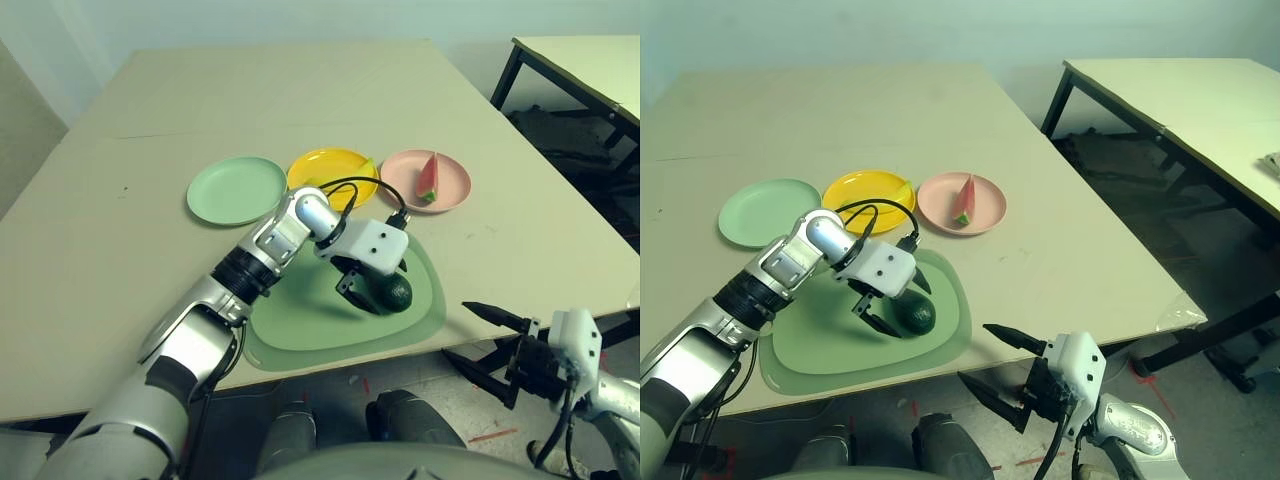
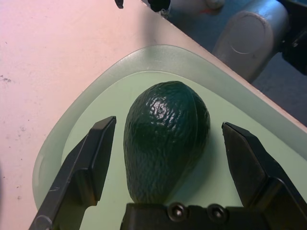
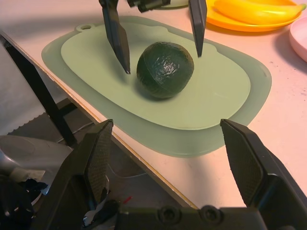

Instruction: Place the fruits into color-matched plates.

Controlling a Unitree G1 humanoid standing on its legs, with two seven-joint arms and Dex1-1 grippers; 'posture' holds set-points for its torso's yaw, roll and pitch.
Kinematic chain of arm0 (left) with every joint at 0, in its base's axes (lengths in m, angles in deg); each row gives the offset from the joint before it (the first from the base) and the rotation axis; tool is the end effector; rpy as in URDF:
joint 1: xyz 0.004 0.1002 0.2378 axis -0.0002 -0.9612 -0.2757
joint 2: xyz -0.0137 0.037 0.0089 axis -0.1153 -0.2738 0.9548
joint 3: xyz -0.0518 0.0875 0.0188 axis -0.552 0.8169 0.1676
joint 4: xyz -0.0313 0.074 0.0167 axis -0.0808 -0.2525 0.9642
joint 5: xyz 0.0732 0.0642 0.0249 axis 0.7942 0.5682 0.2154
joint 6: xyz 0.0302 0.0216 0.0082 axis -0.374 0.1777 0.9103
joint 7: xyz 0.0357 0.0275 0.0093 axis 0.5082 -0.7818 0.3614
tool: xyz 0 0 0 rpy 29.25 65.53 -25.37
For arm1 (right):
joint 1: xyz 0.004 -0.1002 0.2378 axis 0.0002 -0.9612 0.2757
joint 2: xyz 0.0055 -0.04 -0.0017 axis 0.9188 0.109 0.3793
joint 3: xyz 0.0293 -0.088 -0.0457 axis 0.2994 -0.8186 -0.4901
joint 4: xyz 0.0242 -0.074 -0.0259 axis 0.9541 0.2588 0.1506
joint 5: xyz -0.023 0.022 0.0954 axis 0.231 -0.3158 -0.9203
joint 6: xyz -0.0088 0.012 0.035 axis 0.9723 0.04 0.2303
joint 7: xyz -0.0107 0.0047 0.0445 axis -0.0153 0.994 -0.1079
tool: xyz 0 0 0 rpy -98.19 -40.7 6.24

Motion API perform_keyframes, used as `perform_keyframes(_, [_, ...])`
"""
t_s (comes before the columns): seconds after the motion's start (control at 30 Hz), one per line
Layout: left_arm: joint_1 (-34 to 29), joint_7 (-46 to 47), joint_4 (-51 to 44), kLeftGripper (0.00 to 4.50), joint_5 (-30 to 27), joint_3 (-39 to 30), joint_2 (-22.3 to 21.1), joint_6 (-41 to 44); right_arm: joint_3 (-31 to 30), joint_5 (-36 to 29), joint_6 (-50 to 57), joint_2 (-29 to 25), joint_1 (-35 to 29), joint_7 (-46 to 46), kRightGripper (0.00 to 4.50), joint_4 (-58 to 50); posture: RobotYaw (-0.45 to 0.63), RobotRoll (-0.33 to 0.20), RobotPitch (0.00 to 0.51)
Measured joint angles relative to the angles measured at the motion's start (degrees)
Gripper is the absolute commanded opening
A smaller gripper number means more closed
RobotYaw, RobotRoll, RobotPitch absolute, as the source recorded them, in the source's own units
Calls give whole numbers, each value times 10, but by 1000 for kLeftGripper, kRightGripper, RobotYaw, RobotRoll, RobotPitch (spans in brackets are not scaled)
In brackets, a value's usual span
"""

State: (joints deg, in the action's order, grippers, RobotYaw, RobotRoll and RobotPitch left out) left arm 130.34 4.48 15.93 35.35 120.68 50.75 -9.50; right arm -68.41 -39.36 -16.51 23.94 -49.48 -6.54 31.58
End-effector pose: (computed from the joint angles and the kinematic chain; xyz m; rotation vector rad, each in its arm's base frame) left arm 0.3096 0.0877 0.1622 1.0386 0.1264 -1.9077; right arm 0.1177 -0.2538 0.0740 -0.1076 0.0965 0.9625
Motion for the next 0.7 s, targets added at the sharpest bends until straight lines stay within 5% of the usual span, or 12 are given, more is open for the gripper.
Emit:
perform_keyframes(0.33, [0,7,23,4478,11,1,14,-11,0,0,0,0,0,-1,4500,0,-238,0,40])
perform_keyframes(0.53, [0,4,27,3026,9,1,20,-11,0,1,0,0,0,-1,4500,0,-237,0,40])
perform_keyframes(0.7, [0,-2,28,3026,9,1,19,-11,0,1,0,0,1,-1,4500,0,-235,0,39])
